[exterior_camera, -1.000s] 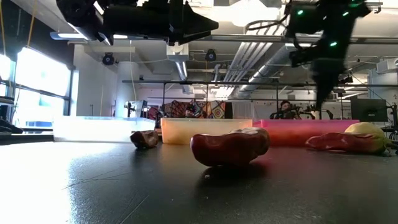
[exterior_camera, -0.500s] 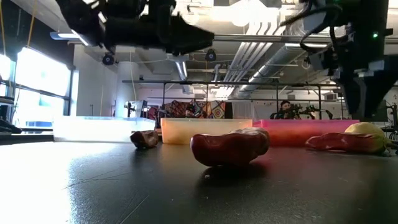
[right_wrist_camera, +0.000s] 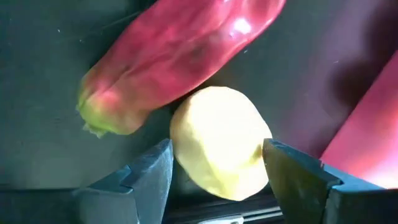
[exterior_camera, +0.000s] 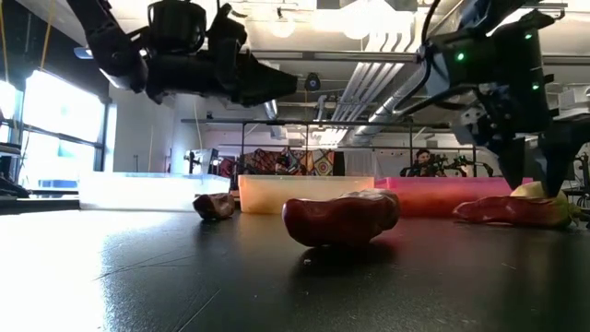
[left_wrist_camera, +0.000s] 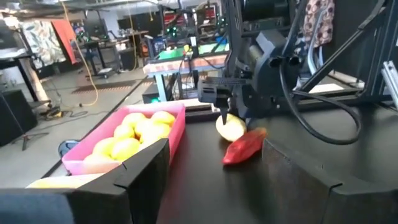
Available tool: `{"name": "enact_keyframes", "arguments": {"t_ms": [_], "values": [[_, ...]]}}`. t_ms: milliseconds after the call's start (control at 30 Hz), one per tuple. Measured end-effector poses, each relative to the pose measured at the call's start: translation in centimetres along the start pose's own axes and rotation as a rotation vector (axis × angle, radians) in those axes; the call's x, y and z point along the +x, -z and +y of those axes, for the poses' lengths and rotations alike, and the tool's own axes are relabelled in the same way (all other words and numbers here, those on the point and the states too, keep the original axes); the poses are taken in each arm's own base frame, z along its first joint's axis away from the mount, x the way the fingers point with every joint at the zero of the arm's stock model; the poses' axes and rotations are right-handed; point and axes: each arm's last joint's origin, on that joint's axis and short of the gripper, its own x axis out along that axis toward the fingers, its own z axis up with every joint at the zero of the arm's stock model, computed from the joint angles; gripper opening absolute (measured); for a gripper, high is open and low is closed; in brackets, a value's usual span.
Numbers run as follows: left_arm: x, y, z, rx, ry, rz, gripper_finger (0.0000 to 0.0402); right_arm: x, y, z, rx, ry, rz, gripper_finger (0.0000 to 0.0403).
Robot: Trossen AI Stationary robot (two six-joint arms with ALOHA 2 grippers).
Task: Sort produce into baskets
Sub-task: Put the yellow lemon into the pink bin
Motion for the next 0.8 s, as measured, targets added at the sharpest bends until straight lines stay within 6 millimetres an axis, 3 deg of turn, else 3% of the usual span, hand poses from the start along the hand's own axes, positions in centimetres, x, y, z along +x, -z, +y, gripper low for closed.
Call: {"name": "enact_keyframes", "arguments": {"t_ms": [433, 600, 800], "values": [[-1.2, 1.5, 1.5, -0.011, -0.067, 0.050, 0.0241, 0.1, 0.1, -0.7, 0.026, -0.075, 0.028, 0.0169], [-2.2, 2.5, 3.0, -0.054, -0.133, 0.070, 0.0241, -2.4, 0.4, -1.7, 0.094, -0.067, -0.050, 0.0160], [-2.9, 2.8, 3.5, -0.084, -0.160, 0.054, 0.0241, -5.8, 0.8, -4.2, 0.208, -0.058, -0.205, 0.0160]]}}
